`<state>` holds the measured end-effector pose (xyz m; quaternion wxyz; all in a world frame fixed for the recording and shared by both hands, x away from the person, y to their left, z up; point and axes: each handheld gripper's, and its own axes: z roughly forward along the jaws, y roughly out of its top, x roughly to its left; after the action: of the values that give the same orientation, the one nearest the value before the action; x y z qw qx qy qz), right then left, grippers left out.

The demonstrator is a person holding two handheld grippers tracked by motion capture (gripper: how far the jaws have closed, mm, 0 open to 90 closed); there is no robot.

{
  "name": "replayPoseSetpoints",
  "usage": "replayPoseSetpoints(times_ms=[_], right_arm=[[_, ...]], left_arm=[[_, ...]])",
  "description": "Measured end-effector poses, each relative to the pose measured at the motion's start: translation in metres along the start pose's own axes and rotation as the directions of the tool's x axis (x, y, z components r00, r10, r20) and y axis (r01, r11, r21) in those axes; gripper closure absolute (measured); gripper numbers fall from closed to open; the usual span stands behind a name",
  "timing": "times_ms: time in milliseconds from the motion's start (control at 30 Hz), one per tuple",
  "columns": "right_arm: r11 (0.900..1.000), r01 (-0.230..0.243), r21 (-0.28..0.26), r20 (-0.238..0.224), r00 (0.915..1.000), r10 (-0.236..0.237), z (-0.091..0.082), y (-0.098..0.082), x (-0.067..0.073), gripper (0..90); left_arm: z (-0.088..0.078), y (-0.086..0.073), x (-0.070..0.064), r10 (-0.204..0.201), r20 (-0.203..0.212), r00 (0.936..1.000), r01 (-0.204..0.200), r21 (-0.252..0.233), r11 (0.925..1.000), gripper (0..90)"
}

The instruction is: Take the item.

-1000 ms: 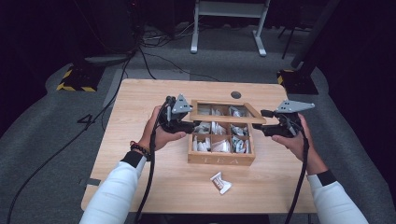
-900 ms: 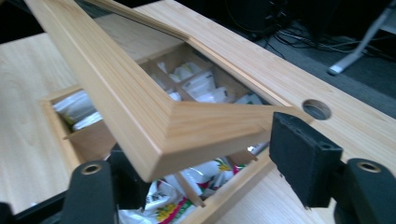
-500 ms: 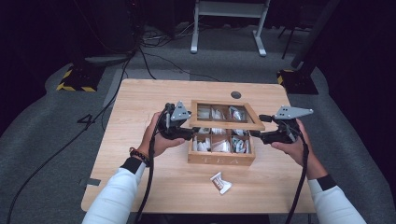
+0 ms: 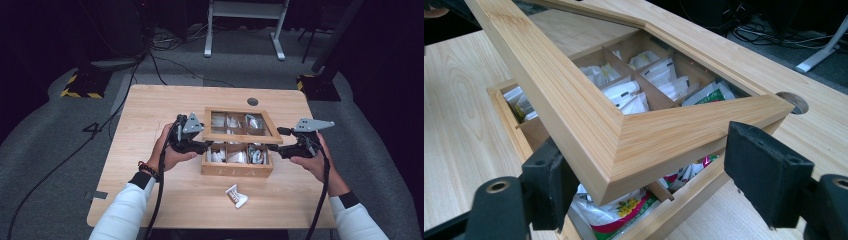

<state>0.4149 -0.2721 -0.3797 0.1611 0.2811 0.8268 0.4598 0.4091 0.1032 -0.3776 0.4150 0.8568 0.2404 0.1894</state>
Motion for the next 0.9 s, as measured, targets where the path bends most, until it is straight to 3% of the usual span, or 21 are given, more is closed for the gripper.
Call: replayPoseSetpoints(times_ms=[500, 633, 900], right_arm=[[1.000, -0.006, 0.017, 0.005, 1.0000, 0.006, 0.000, -0.015, 0.007, 26.1], [0.999, -0.032, 0.021, -0.015, 0.9993, 0.033, 0.001, -0.022, 0.007, 27.8], [0.999, -0.014, 0.052, -0.020, 0.9997, 0.015, 0.004, -0.027, 0.010, 26.8]], left_arm=[[0.005, -0.013, -0.005, -0.010, 0.015, 0.9998, 0.009, 0.034, 0.9994, 33.7], [0.007, -0.018, -0.006, -0.022, 0.026, 0.9994, 0.021, 0.045, 0.9988, 33.7], [0.009, -0.025, -0.010, -0.033, 0.035, 0.9989, 0.031, 0.064, 0.9975, 34.6]])
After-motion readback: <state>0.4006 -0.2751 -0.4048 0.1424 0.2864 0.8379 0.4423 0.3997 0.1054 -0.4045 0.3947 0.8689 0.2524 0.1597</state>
